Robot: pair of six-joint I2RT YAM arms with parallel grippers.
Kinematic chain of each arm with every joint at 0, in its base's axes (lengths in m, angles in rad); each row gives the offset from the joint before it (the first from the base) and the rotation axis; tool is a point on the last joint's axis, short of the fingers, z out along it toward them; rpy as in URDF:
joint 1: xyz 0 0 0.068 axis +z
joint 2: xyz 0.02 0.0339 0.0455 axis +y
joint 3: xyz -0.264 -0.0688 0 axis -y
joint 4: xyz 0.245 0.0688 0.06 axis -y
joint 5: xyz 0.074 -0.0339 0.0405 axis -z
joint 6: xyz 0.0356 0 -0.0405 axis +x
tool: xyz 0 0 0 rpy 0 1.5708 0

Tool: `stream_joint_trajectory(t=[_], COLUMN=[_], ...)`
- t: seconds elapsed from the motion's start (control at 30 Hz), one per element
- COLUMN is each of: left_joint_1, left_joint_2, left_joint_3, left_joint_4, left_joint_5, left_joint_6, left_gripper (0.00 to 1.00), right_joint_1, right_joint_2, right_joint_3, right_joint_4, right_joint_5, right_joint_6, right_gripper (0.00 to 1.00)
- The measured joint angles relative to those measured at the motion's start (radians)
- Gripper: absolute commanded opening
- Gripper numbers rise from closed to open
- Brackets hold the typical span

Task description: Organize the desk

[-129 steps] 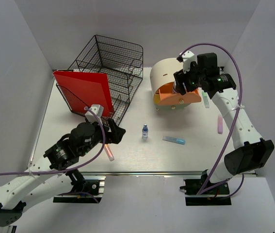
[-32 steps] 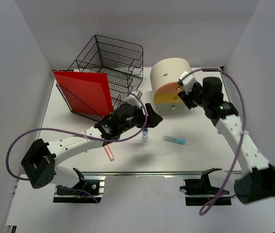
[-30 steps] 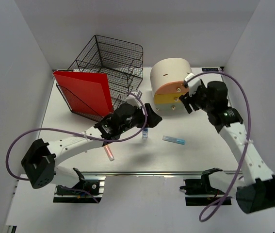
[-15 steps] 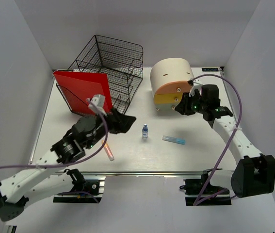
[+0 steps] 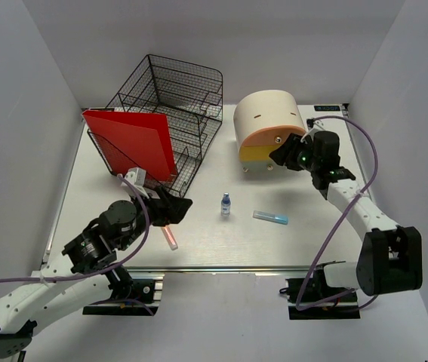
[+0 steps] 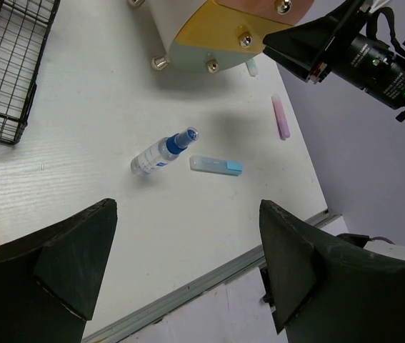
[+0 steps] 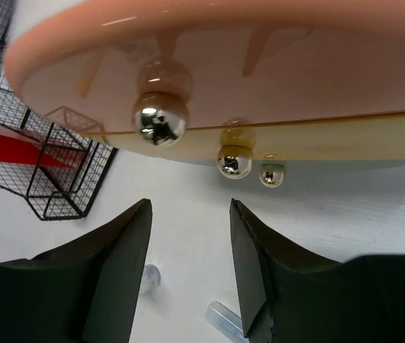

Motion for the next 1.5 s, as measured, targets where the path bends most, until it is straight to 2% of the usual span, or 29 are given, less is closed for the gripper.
stream_joint_trajectory(t=[0.13, 0.67, 1.0, 1.1, 1.27, 1.37, 1.5], left_joint_1=[-0.002, -0.002, -0.002, -0.002, -0.002, -0.002, -0.002], left_joint_2=[-0.003, -0.005, -0.005, -0.005, -0.005, -0.005, -0.005], left_joint_3=[0.0, 0.0, 0.0, 0.0, -0.001, -0.001, -0.001], left_joint_4=[-0.012, -0.02, -0.02, -0.019, -0.018, -0.015, -0.013], left_joint_5=[-0.004, -0.004, -0.008, -0.008, -0.007, -0.007, -0.006], left_joint_6=[-0.006, -0.018, -0.018, -0.018, -0.019, -0.019, -0.022], left_gripper=[0.9, 0.9, 0.9, 0.9, 0.9, 0.9, 0.9], right_joint_1=[-0.005, -0.012, -0.012, -0.012, -0.012, -0.012, -0.013], right_joint_2=[0.049, 0.181, 0.195, 0.201, 0.203, 0.201, 0.156], right_joint_3=[0.0, 0.015, 0.016, 0.016, 0.015, 0.007, -0.042], right_joint_4=[0.026, 0.078, 0.143, 0.15, 0.167, 0.178, 0.196], right_joint_5=[0.008, 0.044, 0.05, 0.049, 0.048, 0.048, 0.049], right_joint_6=[0.032, 0.062, 0.066, 0.069, 0.069, 0.069, 0.069], right_gripper=[0.5, 0.48, 0.46, 0.41, 0.23, 0.17, 0.16])
